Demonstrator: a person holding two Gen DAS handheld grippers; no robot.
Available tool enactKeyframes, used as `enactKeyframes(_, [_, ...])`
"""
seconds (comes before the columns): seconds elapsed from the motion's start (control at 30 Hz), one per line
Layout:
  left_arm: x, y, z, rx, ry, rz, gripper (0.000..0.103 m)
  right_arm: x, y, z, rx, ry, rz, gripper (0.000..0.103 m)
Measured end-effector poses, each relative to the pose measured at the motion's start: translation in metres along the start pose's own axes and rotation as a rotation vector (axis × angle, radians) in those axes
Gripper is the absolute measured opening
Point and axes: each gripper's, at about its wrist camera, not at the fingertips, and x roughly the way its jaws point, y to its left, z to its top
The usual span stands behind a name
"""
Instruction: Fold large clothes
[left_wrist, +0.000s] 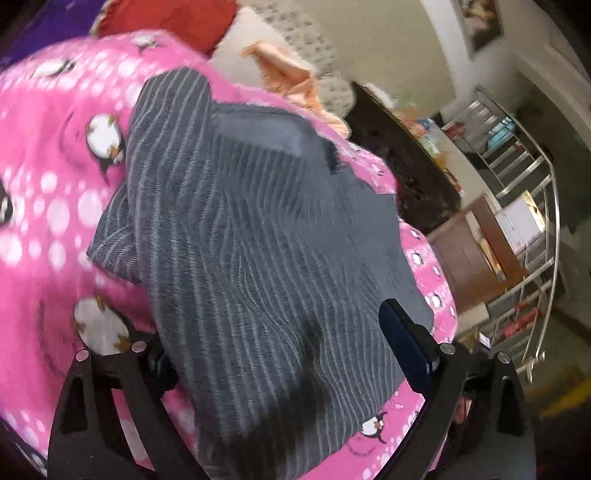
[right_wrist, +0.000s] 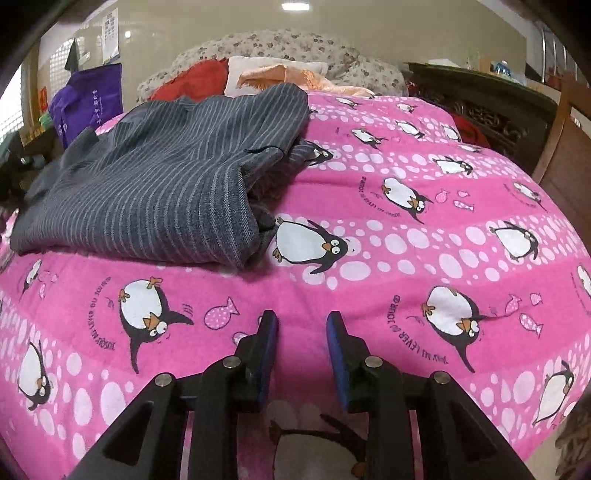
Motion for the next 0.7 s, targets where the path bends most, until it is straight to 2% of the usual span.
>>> enactKeyframes(0.1, [0.012, 0.02, 0.007, -0.023, 0.039, 0.158, 0.092, 0.002, 0.005, 0.0, -0.036, -0.01, -0.035, 0.028])
enactKeyframes(0.17, [0.02, 0.02, 0.009, 0.007, 0.071, 0.159, 0.091, 0.002, 0.008, 0.001, -0.06, -0.013, -0.058, 0.029])
enactKeyframes(0.23, [0.032, 0.006, 0.008, 0.039, 0.173, 0.031, 0.091, 0.002, 0.009, 0.001, -0.07, -0.014, -0.073, 0.03])
enactKeyframes(0.27, [0.037, -0.001, 0.009, 0.069, 0.203, 0.018, 0.091, 0.002, 0.009, 0.001, -0.07, -0.015, -0.076, 0.03])
enactKeyframes(0.33, [0.041, -0.013, 0.011, 0.158, 0.207, 0.082, 0.088, 0.002, 0.008, 0.0, -0.069, -0.016, -0.078, 0.032])
enactKeyframes(0.37, [0.04, -0.007, 0.016, 0.144, 0.176, 0.159, 0.085, 0.002, 0.008, 0.0, -0.068, -0.016, -0.079, 0.032])
enactKeyframes(0.4, [0.037, 0.003, 0.021, 0.1, 0.136, 0.229, 0.08, 0.002, 0.007, 0.0, -0.065, -0.016, -0.079, 0.033])
enactKeyframes(0.43, [0.033, 0.01, 0.024, 0.038, 0.093, 0.242, 0.069, 0.002, 0.007, 0.0, -0.063, -0.015, -0.079, 0.035])
enactKeyframes(0.5, [0.03, 0.005, 0.019, 0.011, 0.054, 0.269, 0.068, 0.002, 0.005, 0.0, -0.055, -0.013, -0.082, 0.038])
enactKeyframes(0.53, [0.032, -0.001, 0.017, 0.036, 0.051, 0.307, 0.059, 0.003, 0.004, 0.001, -0.051, -0.013, -0.083, 0.039])
enactKeyframes(0.57, [0.033, -0.008, 0.014, 0.058, 0.051, 0.355, 0.041, 0.003, 0.003, 0.001, -0.048, -0.013, -0.083, 0.039])
enactKeyframes(0.63, [0.032, -0.014, 0.01, 0.035, 0.044, 0.371, 0.018, 0.003, 0.002, 0.001, -0.041, -0.012, -0.079, 0.04])
enactKeyframes(0.7, [0.028, -0.025, 0.006, 0.033, 0.024, 0.386, 0.014, 0.003, 0.0, 0.001, -0.032, -0.009, -0.072, 0.042])
